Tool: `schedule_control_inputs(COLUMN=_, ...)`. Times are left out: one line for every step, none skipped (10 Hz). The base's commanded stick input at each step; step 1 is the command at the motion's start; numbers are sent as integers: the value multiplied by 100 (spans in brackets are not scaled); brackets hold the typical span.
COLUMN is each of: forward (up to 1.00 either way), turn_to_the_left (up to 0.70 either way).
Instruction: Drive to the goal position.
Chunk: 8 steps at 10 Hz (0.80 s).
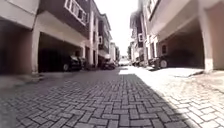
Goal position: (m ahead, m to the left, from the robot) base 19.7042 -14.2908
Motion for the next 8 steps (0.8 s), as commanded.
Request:
schedule_control_inputs(forward=50, turn_to_the_left=0)
schedule_control_inputs(forward=50, turn_to_the_left=0)
schedule_control_inputs(forward=50, turn_to_the_left=-21)
schedule_control_inputs(forward=50, turn_to_the_left=-41)
schedule_control_inputs(forward=50, turn_to_the_left=-8)
schedule_control_inputs(forward=50, turn_to_the_left=-19)
schedule_control_inputs(forward=50, turn_to_the_left=-44)
schedule_control_inputs(forward=50, turn_to_the_left=-33)
